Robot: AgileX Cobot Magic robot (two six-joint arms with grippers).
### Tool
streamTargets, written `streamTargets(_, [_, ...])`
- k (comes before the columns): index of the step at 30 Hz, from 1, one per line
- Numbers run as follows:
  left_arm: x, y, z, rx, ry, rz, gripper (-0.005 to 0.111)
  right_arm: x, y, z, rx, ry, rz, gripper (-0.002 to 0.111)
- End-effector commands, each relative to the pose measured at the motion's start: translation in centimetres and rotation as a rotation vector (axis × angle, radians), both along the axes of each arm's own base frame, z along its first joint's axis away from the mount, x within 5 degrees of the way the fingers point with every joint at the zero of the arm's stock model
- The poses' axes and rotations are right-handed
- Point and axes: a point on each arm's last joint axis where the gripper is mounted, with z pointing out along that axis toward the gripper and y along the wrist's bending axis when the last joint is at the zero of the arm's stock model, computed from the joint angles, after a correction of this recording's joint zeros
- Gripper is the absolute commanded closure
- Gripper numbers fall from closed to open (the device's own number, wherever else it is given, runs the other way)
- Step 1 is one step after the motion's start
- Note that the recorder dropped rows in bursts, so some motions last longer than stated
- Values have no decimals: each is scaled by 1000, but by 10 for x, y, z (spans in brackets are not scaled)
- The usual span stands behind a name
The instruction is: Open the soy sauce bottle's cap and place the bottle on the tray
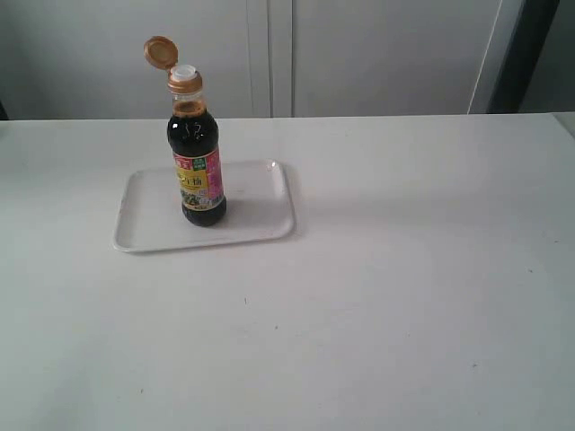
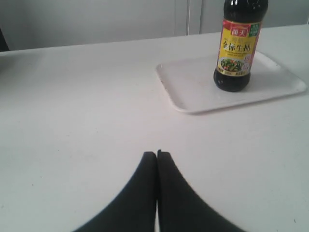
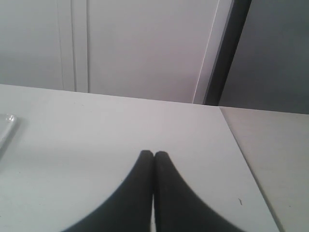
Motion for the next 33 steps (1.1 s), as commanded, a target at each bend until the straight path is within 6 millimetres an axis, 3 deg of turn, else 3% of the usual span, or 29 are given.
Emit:
streamTargets(1, [-2,-1,-7,2,74,-13,107,0,-1,-1,-10,-6,-6,108])
streamTargets(6, [-4,0,-13,8,137,-1,107,0,-1,-1,-10,-6,-6,108])
streamTargets(33, [-3,2,-13,5,139,49,107,0,-1,-1,1,-6,-8,108])
